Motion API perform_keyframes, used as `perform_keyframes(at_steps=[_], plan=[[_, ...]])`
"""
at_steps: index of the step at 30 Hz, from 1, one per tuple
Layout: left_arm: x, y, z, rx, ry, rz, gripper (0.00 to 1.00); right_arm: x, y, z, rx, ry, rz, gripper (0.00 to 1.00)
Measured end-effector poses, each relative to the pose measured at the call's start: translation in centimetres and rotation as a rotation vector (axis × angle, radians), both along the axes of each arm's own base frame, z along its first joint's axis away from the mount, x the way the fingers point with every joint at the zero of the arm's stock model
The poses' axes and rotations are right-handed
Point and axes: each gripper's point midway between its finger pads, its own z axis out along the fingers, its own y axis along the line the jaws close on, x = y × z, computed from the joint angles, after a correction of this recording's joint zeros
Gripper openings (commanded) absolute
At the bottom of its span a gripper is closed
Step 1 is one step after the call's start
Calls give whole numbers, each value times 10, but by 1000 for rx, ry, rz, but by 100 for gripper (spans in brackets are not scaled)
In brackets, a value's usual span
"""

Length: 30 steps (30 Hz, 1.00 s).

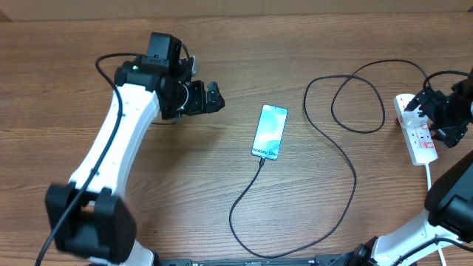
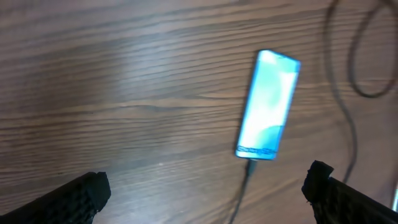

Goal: Plug charger to phone and switch on socket

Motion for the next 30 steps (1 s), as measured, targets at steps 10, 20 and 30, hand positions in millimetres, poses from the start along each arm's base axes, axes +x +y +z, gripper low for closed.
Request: perform_keyframes(at_steps=[10, 20, 30], plan=[[-11, -1, 47, -27, -124, -9, 99, 0, 0, 0, 0, 0, 0, 100], [-28, 13, 90, 3, -245, 21, 100, 0, 0, 0, 0, 0, 0, 100], [-7, 29, 80, 43, -476, 94, 100, 0, 0, 0, -1, -1, 0, 100]])
